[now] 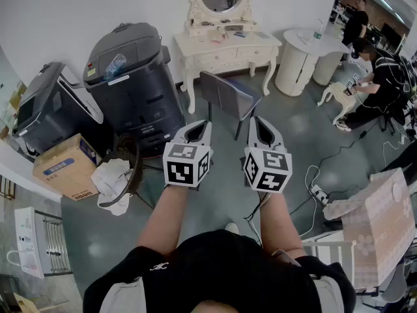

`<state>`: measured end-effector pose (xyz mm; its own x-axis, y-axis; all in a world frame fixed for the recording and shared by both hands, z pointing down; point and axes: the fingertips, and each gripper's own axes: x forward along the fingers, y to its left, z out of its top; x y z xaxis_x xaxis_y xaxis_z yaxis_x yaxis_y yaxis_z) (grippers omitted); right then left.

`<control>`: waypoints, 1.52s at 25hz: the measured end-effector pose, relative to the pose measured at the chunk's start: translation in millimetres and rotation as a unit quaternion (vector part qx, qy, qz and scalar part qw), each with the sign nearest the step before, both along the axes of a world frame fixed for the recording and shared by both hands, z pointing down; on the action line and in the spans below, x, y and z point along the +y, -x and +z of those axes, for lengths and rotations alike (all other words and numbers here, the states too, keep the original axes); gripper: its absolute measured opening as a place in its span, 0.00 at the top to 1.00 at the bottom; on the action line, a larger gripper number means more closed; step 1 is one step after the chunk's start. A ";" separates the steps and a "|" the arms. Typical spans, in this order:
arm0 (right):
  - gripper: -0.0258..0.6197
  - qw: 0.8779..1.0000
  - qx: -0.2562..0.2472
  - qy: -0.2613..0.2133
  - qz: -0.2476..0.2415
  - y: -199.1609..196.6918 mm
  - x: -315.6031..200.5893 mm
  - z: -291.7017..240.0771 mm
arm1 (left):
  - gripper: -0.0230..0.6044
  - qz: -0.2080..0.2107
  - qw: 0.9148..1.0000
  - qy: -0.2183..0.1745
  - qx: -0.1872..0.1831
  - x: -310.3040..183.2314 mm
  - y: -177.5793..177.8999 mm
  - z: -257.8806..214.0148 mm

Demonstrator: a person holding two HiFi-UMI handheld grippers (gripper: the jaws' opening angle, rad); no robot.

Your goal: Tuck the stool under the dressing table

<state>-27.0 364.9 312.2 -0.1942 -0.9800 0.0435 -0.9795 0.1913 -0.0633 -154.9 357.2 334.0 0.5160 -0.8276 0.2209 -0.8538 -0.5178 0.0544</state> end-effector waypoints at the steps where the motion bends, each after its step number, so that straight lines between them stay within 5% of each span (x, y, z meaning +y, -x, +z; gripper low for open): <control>1: 0.95 1.000 0.001 0.001 0.001 -1.0 -2.3 0.1 | 0.96 0.000 1.000 -0.001 -0.001 -1.7 -1.9 -0.2; 15: 0.95 1.000 0.013 0.002 -0.013 -1.5 -31.7 6.7 | 0.96 -0.008 1.000 -0.002 -0.006 -29.5 -11.8 1.2; 38: 0.95 0.999 0.017 0.024 -0.040 -75.0 -106.0 30.7 | 0.95 -0.036 0.999 0.017 -0.021 -93.6 -87.4 27.9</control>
<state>48.0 258.8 342.9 -0.2700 -0.9579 0.0978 -0.9628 0.2673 -0.0403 -67.5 263.6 361.9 0.4447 -0.8541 0.2699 -0.8908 -0.4532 0.0335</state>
